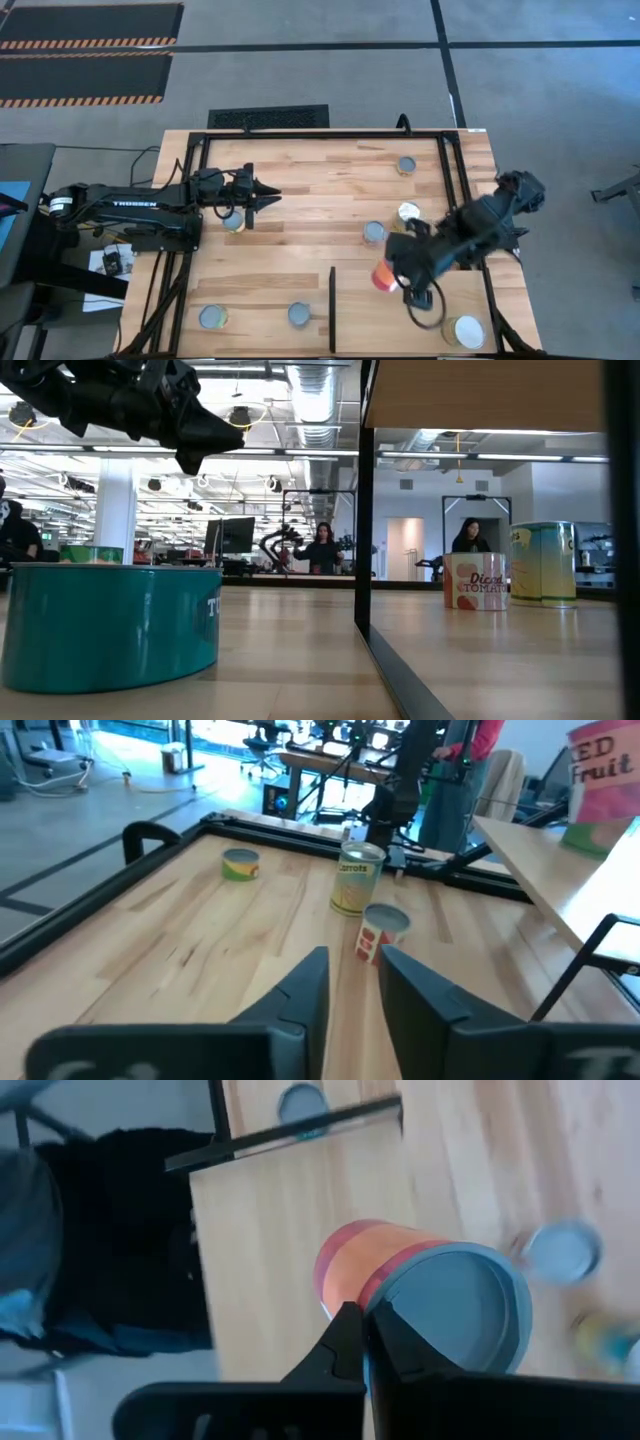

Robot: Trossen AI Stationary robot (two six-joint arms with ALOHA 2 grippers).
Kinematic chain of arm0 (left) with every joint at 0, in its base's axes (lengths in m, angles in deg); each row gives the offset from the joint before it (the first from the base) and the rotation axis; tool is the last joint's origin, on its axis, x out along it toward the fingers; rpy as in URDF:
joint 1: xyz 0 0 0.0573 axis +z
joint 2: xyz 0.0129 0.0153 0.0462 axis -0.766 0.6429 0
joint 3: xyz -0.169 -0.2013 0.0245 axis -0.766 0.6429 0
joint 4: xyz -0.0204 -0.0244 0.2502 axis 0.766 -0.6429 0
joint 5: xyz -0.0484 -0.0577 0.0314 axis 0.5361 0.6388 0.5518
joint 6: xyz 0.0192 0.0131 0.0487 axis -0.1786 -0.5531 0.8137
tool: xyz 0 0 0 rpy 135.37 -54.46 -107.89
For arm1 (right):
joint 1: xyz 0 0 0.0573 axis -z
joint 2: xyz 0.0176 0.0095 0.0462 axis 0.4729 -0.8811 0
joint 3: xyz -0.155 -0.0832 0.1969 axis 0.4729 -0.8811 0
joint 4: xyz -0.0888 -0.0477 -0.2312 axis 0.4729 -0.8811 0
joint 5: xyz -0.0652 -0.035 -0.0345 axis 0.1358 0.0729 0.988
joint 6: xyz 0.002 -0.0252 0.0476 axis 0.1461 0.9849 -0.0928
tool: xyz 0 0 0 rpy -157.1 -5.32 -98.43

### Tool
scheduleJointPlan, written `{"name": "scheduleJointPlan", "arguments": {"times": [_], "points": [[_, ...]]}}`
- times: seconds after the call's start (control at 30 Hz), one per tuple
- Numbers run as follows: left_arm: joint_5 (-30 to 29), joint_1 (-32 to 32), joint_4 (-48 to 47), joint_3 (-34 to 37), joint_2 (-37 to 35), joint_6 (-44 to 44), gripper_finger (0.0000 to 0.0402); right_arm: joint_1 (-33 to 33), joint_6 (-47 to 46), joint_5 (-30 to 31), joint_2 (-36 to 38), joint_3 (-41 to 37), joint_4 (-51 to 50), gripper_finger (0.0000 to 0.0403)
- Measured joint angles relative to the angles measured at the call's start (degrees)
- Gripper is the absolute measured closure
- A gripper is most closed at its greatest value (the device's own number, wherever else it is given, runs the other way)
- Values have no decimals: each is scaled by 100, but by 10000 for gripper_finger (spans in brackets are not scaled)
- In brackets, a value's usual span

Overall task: Pick and place cans onto a shelf
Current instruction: Put the canned mixed fruit on the shelf

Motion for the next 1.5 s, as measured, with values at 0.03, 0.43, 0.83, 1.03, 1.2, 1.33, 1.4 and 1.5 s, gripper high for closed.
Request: {"name": "scheduleJointPlan", "arguments": {"times": [0.03,0.43,0.83,1.03,1.2,1.33,1.4,1.5], "points": [[-7,0,-21,0,0,6,338,-142,-307,64,-18,0,-34,398],[-47,0,-116,0,2,105,369,-1087,-2214,-368,-829,2,-268,398],[-198,0,-329,0,4,107,370,-1581,-3298,-679,-1121,4,-263,397],[-223,0,-417,0,4,105,370,-1655,-3434,-683,-1121,4,-265,396],[-245,0,-529,0,4,105,370,-1676,-3525,-760,-1123,3,-263,390],[-245,0,-546,0,4,107,370,-1683,-3626,-958,-1119,-90,-252,382],[-245,0,-551,0,4,105,370,-1681,-3626,-1008,-1121,-107,-250,374],[-245,0,-560,0,4,105,370,-1681,-3725,-1019,-1121,-113,-222,357]]}}
